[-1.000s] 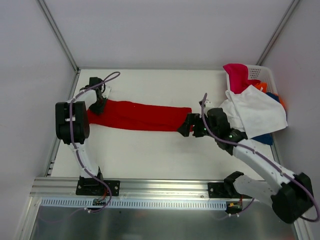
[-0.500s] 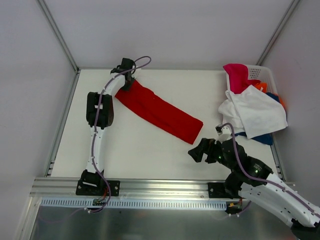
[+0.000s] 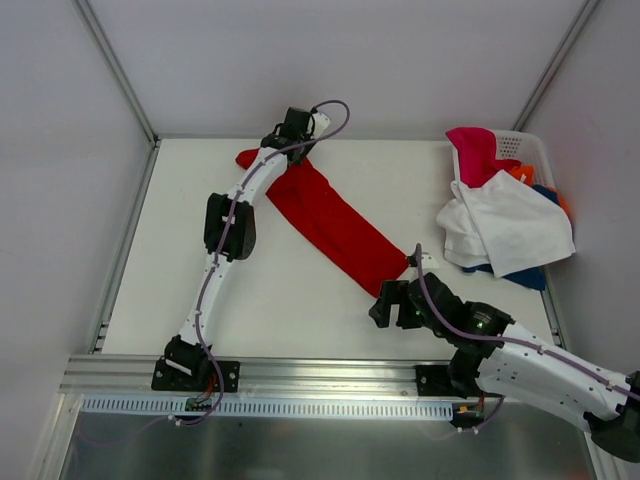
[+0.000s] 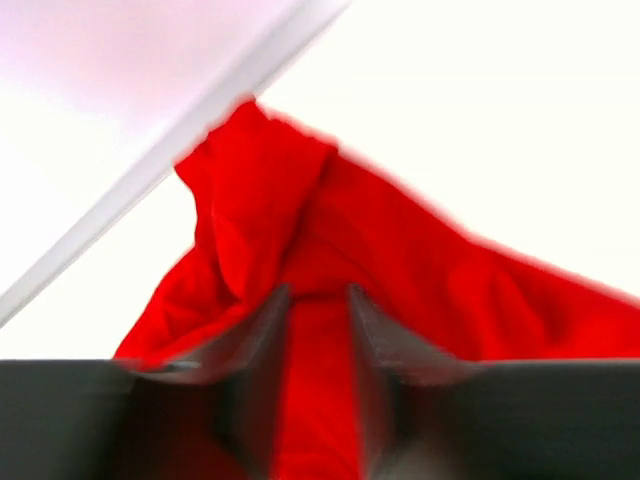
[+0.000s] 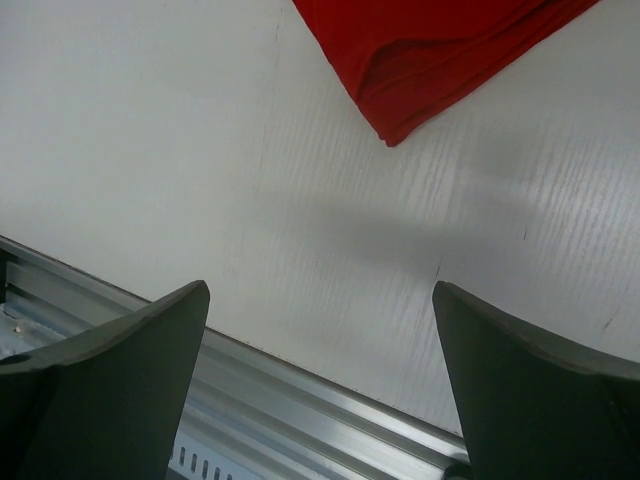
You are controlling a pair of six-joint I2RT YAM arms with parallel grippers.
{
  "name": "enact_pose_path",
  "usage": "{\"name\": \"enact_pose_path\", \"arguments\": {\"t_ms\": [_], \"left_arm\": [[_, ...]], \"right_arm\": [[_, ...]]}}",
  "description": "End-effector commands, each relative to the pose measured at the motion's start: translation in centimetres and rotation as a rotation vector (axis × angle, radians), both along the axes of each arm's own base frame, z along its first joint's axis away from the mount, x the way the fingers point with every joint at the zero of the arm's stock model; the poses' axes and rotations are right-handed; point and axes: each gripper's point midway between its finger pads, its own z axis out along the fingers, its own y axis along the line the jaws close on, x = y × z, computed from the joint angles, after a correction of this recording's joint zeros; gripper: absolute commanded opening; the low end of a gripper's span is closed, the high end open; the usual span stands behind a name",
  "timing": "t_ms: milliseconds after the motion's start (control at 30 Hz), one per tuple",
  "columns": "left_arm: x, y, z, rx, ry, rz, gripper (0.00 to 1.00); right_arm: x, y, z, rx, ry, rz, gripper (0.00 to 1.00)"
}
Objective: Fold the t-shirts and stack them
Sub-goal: Fold the tshirt
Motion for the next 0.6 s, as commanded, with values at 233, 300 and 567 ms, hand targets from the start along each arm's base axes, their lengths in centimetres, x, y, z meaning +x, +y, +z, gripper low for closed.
{"name": "enact_pose_path", "arguments": {"t_ms": [233,300,567], "left_arm": [[-4.2,-4.3,30.7,-0.375,-0.510,-0.150,0.86],[-6.1,-4.2,33.3,-0.384,-0.541,-0.148,0.96],[-17.9,-9.4,27.4,-0.708,-0.083,-0.375,0.84]], "right_arm": [[1.0,3.1,0.6,0.023,-0.036,0.008,0.99],[0.8,3.3,0.4,0.031,-0.043,0.010,0.99],[-0.3,1.6,0.9,0.056,-0.092,-0.047,1.00]]}}
